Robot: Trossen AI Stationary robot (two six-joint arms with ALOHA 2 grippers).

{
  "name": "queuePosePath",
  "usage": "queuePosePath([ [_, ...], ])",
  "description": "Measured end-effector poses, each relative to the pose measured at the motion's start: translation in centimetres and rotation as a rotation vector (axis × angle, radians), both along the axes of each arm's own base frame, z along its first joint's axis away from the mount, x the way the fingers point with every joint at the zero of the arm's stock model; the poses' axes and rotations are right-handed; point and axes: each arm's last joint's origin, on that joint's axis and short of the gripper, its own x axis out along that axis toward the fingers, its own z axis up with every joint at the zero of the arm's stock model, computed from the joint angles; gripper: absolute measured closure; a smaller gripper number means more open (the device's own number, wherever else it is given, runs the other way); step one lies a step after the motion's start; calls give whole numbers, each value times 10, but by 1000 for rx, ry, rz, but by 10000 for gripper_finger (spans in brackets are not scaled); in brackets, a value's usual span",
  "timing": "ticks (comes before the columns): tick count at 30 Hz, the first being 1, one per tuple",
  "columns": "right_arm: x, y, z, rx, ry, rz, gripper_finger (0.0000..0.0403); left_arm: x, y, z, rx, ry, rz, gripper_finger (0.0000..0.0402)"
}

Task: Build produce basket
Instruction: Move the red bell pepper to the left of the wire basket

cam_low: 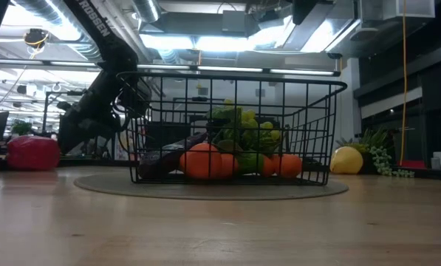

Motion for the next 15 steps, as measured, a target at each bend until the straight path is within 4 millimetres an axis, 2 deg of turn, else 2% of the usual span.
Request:
queuePosePath([
  [15,-1,-2,0,-56,2,-59,187,0,1,0,23,4,14,291],
])
